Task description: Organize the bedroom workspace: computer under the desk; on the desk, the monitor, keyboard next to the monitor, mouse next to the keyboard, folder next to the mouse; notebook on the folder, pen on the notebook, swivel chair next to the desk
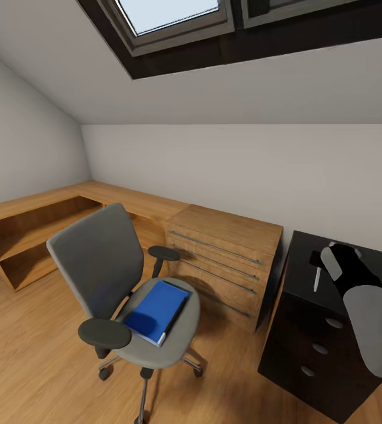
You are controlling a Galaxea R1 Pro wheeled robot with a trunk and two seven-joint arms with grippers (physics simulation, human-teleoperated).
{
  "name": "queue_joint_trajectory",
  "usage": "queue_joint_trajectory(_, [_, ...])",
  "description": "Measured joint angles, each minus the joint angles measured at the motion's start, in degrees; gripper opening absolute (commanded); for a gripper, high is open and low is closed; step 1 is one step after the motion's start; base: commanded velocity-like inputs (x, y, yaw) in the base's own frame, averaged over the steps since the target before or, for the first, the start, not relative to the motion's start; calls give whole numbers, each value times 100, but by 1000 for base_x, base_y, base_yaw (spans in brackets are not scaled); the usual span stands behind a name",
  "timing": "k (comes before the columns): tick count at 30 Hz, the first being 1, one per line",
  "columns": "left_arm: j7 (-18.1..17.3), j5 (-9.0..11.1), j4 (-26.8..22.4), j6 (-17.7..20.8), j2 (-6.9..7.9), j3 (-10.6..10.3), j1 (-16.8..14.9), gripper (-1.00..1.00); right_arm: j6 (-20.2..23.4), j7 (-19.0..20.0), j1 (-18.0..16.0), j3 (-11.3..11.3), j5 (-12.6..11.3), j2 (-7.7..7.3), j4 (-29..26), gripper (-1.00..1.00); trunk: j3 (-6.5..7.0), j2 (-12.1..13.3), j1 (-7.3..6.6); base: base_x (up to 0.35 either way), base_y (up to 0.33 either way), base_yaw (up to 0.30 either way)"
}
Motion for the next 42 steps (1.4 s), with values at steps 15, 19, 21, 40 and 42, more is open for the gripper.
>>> queue_joint_trajectory(15, [1,-1,17,-12,3,-33,0,100,-490,822,111,165,143,-31,479,-100,0,0,1,190,-138,0])
queue_joint_trajectory(19, [8,0,273,-601,8,-191,0,100,-1444,1041,114,340,511,-51,1107,-100,0,0,1,9,-5,0])
queue_joint_trajectory(21, [8,5,501,-1013,8,-228,0,100,-1710,1054,114,363,547,-54,1174,-100,0,0,1,1,-1,0])
queue_joint_trajectory(40, [20,2,866,-1467,-103,-418,1,100,-1930,1028,114,383,572,-38,1220,-100,-197,-440,242,0,0,0])
queue_joint_trajectory(42, [20,2,866,-1467,-103,-418,1,100,-1927,1028,114,383,572,-38,1219,-100,-233,-520,286,0,0,0])
